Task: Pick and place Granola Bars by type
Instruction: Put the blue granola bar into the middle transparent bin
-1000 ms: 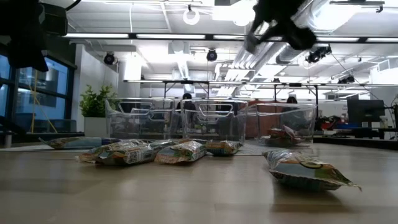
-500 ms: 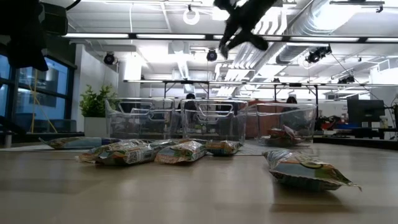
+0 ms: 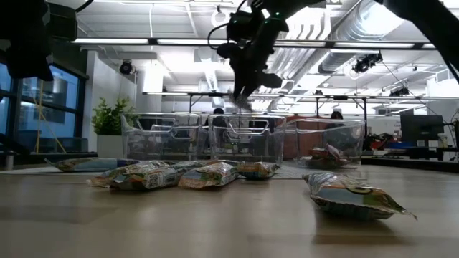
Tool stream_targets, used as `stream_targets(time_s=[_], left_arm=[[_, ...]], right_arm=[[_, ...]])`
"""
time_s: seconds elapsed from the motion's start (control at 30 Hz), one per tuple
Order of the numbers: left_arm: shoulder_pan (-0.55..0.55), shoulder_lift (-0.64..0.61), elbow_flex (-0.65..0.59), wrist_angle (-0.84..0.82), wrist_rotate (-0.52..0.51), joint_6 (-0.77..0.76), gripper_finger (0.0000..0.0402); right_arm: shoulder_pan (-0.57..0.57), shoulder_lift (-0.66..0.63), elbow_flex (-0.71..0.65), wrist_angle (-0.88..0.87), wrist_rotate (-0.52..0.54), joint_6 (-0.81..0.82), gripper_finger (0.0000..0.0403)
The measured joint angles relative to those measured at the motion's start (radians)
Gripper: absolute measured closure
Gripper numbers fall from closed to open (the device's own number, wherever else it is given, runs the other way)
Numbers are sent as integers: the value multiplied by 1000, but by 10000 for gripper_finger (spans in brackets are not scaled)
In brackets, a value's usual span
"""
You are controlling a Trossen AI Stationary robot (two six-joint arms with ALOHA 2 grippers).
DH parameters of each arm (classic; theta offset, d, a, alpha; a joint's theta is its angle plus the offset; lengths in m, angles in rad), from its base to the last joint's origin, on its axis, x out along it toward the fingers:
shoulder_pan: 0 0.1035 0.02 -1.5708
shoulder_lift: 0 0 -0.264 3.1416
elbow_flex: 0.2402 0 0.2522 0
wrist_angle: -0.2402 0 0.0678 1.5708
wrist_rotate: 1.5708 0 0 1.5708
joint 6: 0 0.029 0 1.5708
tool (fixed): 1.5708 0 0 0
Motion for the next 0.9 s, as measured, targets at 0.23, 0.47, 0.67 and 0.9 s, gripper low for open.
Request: stream_targets(time_s=[0.23,0.47,0.67,0.9], left_arm=[[0,0,0,0,0,-3,170],[0,0,0,0,0,-3,170],[0,0,0,0,0,-3,170],[0,0,0,0,-1,-20,170]], right_arm=[[-24,8,4,-18,34,-1,236],[0,-36,4,52,-52,-84,216],[111,-60,4,178,-146,-246,233],[280,-54,4,135,-110,-518,238]])
